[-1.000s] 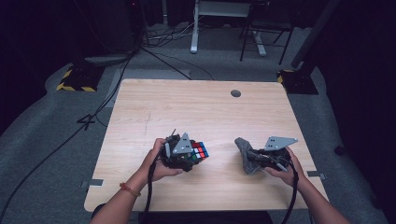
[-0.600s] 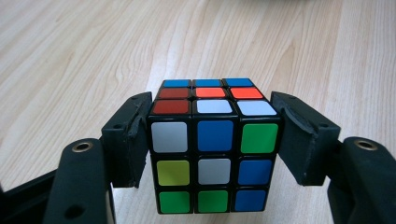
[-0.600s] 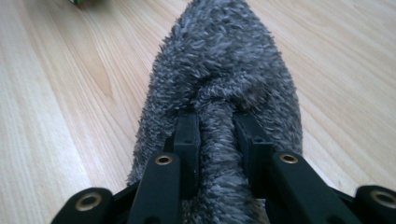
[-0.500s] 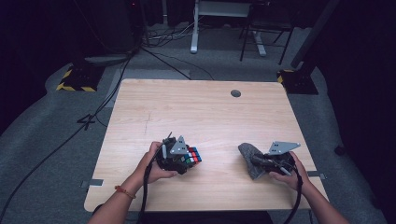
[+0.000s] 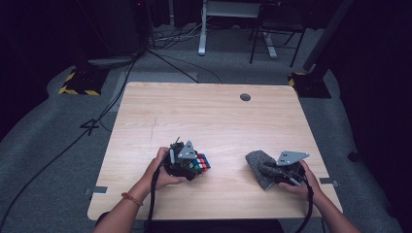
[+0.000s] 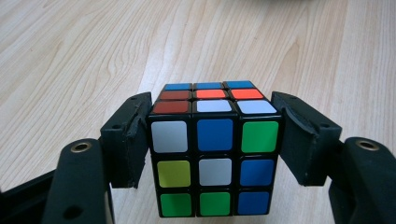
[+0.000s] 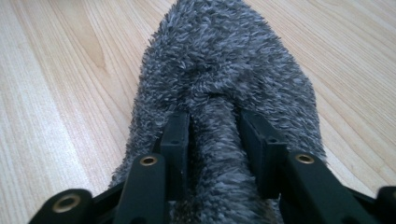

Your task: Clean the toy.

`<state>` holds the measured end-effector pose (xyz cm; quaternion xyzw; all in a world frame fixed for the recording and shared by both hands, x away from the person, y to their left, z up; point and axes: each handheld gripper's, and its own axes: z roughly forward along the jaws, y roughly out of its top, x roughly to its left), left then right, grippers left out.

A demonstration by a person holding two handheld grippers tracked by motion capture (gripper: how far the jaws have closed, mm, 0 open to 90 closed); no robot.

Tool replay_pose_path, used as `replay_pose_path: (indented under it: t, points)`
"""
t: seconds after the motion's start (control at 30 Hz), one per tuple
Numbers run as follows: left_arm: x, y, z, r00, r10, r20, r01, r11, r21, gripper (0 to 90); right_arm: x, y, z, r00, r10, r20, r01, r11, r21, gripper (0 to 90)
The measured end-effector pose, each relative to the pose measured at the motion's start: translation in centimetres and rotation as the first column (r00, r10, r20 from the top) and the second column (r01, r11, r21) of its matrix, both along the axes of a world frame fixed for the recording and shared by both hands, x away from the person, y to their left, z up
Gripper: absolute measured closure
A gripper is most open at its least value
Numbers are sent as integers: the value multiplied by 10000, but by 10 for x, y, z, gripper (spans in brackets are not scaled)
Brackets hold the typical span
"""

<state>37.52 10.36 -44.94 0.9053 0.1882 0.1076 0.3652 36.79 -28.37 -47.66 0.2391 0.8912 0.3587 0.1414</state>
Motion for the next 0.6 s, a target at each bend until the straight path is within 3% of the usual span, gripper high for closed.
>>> replay_pose_path:
  t: [0.27,0.6]
  points:
    - [6,-12,0,9998,-91,-157,93,9999,94,324,-1,2,-1,10000,36,-25,-36,10000,-11,548]
    - [15,-31,-3,9990,-214,-393,240,9974,674,309,-1,4,-1,10000,71,-41,-71,10000,-57,509]
